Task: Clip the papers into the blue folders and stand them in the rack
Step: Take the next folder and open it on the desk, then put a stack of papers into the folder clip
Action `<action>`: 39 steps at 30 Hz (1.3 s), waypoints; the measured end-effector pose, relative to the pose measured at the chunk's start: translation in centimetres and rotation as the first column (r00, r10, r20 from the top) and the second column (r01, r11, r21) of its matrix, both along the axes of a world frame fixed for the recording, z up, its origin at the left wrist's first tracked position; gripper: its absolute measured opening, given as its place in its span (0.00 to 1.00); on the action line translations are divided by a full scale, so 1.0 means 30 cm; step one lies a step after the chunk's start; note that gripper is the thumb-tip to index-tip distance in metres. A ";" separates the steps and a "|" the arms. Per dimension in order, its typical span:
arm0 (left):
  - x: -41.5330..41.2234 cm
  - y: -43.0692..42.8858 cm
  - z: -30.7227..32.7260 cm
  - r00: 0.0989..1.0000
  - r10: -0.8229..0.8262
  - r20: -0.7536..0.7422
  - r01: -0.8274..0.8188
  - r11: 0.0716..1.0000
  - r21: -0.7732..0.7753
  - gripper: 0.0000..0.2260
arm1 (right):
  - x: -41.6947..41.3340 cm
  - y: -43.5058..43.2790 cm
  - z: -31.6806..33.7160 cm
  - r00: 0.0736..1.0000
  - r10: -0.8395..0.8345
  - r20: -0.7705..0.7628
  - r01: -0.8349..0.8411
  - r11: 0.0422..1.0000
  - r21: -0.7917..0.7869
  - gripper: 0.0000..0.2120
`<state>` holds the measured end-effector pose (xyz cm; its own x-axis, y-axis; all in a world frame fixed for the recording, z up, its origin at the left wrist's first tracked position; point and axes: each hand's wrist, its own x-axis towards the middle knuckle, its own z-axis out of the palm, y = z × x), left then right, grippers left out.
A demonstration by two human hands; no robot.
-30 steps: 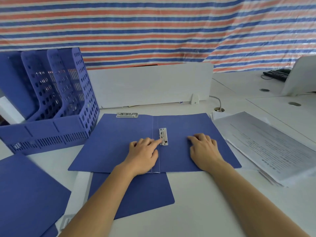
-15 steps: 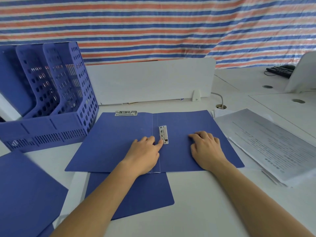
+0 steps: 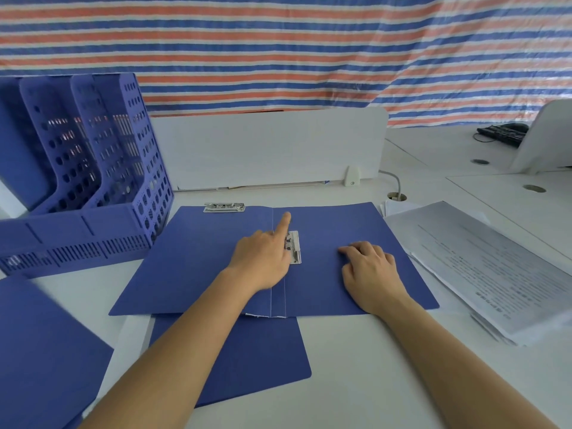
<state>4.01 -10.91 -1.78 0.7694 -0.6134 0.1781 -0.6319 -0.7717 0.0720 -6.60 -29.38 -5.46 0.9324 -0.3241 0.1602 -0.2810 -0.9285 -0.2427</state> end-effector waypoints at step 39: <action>-0.360 -0.539 -0.101 0.896 -0.432 -0.105 0.389 0.876 -0.285 0.23 | -0.484 -0.577 0.105 0.744 -0.667 0.041 0.660 0.743 0.115 0.25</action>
<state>-6.78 -27.07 -4.79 0.4888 -0.8315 0.2639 -0.8509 -0.3877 0.3545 -21.13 -46.69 -2.32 0.4628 -0.8718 0.1606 -0.7954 -0.4883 -0.3589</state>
